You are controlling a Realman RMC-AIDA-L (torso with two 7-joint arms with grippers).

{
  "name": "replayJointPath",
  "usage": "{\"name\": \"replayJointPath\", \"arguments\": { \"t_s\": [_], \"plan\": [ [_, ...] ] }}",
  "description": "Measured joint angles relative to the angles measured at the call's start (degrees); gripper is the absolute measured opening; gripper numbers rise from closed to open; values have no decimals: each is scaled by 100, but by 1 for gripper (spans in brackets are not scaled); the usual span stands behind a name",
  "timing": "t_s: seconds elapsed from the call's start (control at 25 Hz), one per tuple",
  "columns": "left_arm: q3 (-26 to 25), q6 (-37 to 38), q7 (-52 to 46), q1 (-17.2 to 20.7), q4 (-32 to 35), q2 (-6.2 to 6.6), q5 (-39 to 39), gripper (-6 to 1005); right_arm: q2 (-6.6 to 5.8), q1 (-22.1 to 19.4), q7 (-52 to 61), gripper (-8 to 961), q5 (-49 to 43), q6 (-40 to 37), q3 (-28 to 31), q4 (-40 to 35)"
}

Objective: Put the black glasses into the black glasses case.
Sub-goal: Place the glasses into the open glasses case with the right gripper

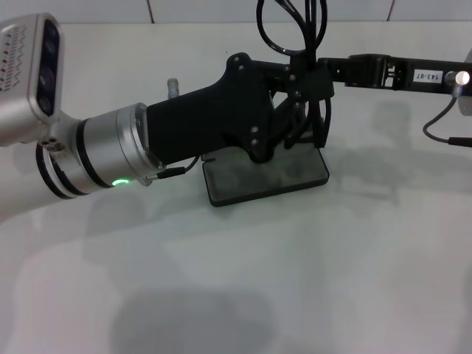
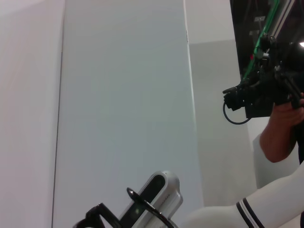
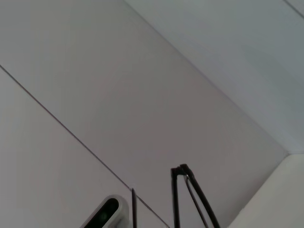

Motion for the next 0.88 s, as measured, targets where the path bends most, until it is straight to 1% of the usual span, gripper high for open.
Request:
{"name": "replayJointPath", "arguments": {
  "t_s": [0.88],
  "plan": [
    [9,-51,0,-12,0,-7,-1,14,12,11,-16,158,-56,-98,-16,0]
  ]
}}
